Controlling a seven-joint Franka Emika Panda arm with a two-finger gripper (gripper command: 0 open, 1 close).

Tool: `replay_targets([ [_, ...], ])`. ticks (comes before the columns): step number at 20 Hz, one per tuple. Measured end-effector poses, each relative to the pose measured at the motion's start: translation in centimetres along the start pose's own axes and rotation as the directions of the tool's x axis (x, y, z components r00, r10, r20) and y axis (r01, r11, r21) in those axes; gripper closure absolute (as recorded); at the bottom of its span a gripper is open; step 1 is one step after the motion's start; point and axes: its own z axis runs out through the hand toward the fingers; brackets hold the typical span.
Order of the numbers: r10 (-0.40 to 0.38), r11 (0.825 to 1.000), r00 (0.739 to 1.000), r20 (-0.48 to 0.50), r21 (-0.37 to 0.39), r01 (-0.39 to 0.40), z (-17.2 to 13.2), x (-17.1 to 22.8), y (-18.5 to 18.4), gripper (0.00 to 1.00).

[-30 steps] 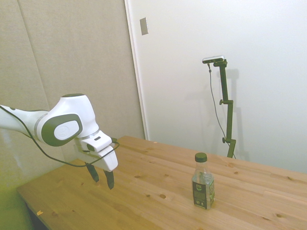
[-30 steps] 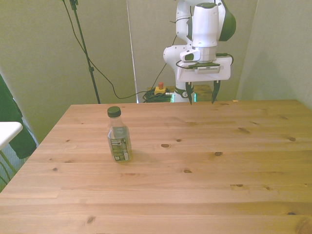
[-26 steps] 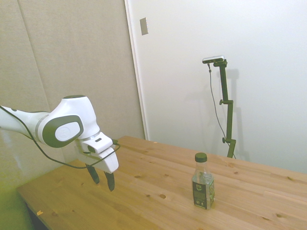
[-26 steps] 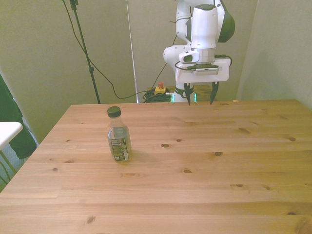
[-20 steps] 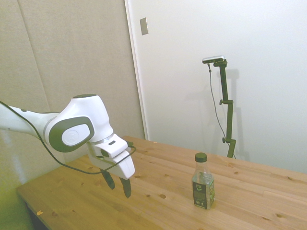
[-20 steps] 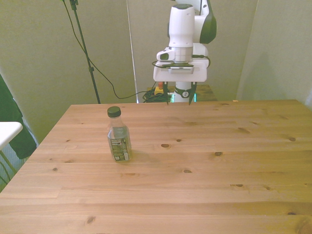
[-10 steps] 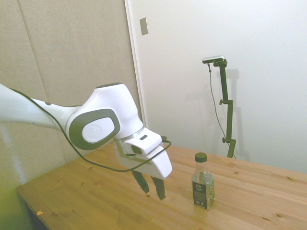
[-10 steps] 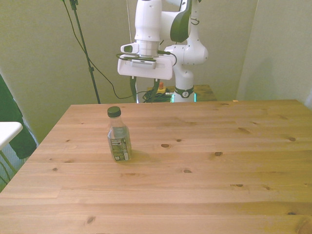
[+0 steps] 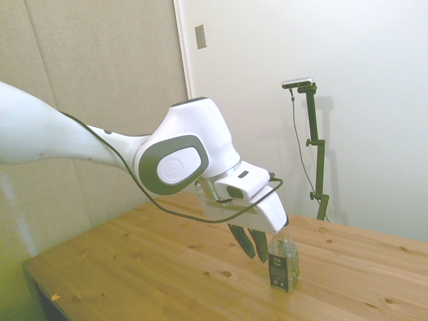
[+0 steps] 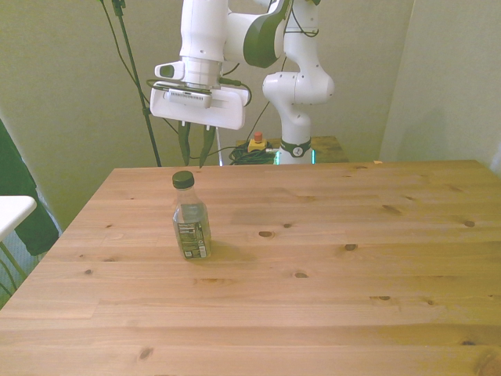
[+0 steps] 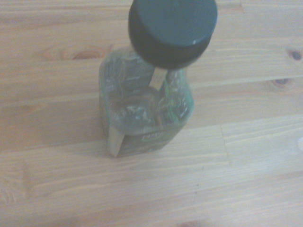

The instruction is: Knock down the bottle

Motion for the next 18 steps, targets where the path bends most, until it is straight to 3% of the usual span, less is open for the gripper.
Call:
replay_targets([
  [13,0.110,0.994,0.993,-0.049,0.010,-0.110,0.3,5.2,-6.9,1.00],
  [18,0.142,0.990,0.988,-0.058,0.005,-0.142,2.3,6.4,-11.3,1.00],
])
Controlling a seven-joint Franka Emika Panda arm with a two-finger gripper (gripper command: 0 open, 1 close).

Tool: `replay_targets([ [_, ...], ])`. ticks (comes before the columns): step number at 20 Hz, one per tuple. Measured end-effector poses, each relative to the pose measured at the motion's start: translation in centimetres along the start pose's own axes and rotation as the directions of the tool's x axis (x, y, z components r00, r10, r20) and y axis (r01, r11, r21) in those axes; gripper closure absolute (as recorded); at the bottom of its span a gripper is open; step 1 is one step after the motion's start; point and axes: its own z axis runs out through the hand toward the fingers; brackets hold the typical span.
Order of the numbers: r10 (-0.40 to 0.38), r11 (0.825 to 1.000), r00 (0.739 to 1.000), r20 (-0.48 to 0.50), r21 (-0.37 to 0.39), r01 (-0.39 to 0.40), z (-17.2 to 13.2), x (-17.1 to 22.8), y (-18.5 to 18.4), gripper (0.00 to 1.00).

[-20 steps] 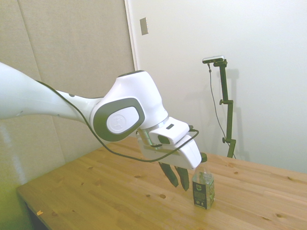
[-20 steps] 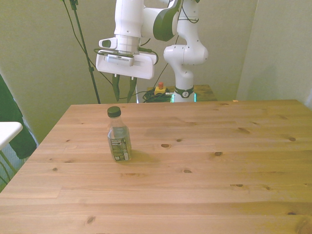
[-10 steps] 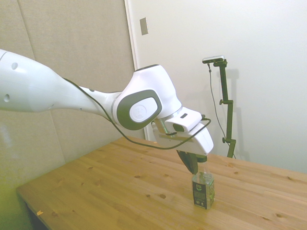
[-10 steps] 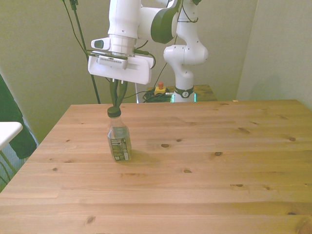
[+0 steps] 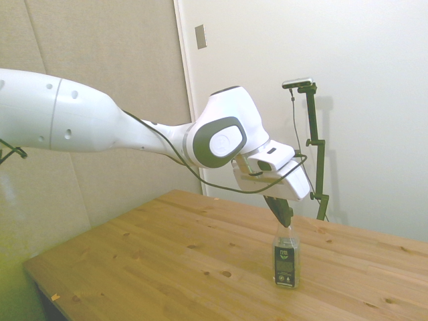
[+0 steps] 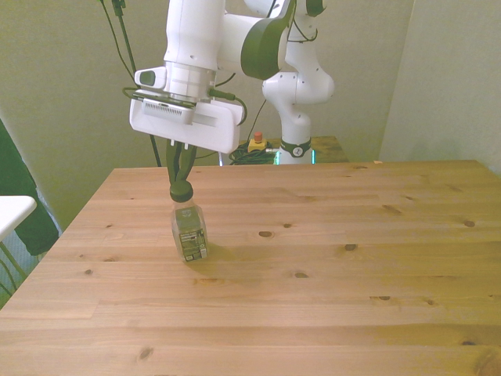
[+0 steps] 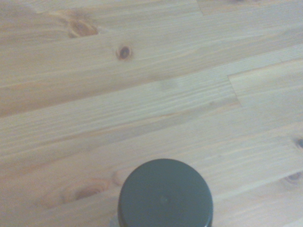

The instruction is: Knock down the bottle

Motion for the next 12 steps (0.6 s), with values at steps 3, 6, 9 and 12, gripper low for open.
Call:
replay_targets([
  [3,0.003,1.000,1.000,0.001,-0.005,-0.003,1.6,-0.6,-2.5,1.00],
  [6,0.008,1.000,1.000,-0.001,-0.005,-0.008,2.3,-1.1,-3.8,1.00],
  [9,0.015,1.000,1.000,-0.019,0.014,-0.014,2.8,-1.2,-4.3,1.00],
  [12,0.034,0.999,0.999,-0.041,0.041,-0.033,3.6,-1.5,-4.9,1.00],
])
